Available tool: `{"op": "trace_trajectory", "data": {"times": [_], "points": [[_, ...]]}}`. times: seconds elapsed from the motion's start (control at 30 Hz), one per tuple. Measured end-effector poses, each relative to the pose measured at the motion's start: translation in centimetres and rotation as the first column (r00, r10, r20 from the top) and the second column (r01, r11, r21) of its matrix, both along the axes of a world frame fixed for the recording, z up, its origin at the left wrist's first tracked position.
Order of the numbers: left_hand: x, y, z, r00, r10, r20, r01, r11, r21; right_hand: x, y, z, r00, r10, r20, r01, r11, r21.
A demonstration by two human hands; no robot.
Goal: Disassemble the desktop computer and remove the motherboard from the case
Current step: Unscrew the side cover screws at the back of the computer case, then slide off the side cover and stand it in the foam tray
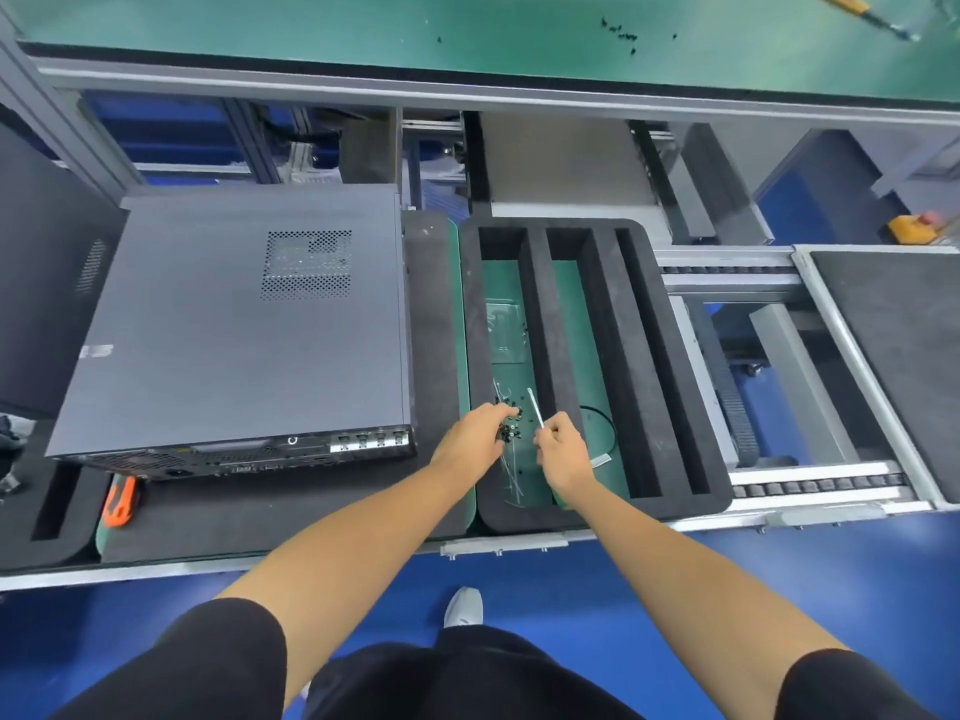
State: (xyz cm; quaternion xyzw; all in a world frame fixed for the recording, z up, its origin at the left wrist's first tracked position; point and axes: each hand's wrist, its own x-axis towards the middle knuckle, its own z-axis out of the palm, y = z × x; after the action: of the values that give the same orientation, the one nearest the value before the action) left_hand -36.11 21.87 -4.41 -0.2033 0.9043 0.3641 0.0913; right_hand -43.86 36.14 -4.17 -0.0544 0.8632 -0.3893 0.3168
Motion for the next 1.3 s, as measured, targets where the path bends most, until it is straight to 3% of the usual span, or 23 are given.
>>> {"op": "trace_trajectory", "data": {"times": [0.13,0.23,0.53,0.7,0.9,1.07,1.3], "points": [[2.1,-1.1,0.0,0.995,0.095,-0.029,-0.093,0.993,0.07,0.7,-1.5,0.3,1.0,0.022,0.001,-0.022,0.999,-0.037],[4.3,-2.1,0.2,0.998,0.063,-0.011,-0.062,0.996,0.058,1.7,-3.1,0.8,0.999,0.049,0.019,-0.048,0.996,-0.072],[12.2,-5.2,0.8,0.972,-0.229,-0.054,0.219,0.965,-0.144,5.2,-10.4,2.4,0.98,0.199,-0.019,-0.199,0.98,0.004],[18.0,-10.0,0.8,0.967,-0.23,-0.107,0.196,0.947,-0.255,6.8,-13.5,2.6,0.974,0.223,-0.038,-0.221,0.974,0.051],[22.8,-15.3,1.9,0.979,-0.161,-0.127,0.12,0.951,-0.284,7.5,-14.3,2.4,0.995,0.086,-0.047,-0.084,0.995,0.053],[25.0,-16.4,2.2,0.971,-0.098,-0.216,0.041,0.966,-0.255,9.0,-15.3,2.5,0.982,-0.099,-0.162,0.118,0.987,0.11],[27.5,-16.9,3.1,0.89,0.242,-0.386,-0.24,0.969,0.054,11.9,-15.1,2.5,0.928,-0.304,-0.215,0.31,0.951,-0.008]]}}
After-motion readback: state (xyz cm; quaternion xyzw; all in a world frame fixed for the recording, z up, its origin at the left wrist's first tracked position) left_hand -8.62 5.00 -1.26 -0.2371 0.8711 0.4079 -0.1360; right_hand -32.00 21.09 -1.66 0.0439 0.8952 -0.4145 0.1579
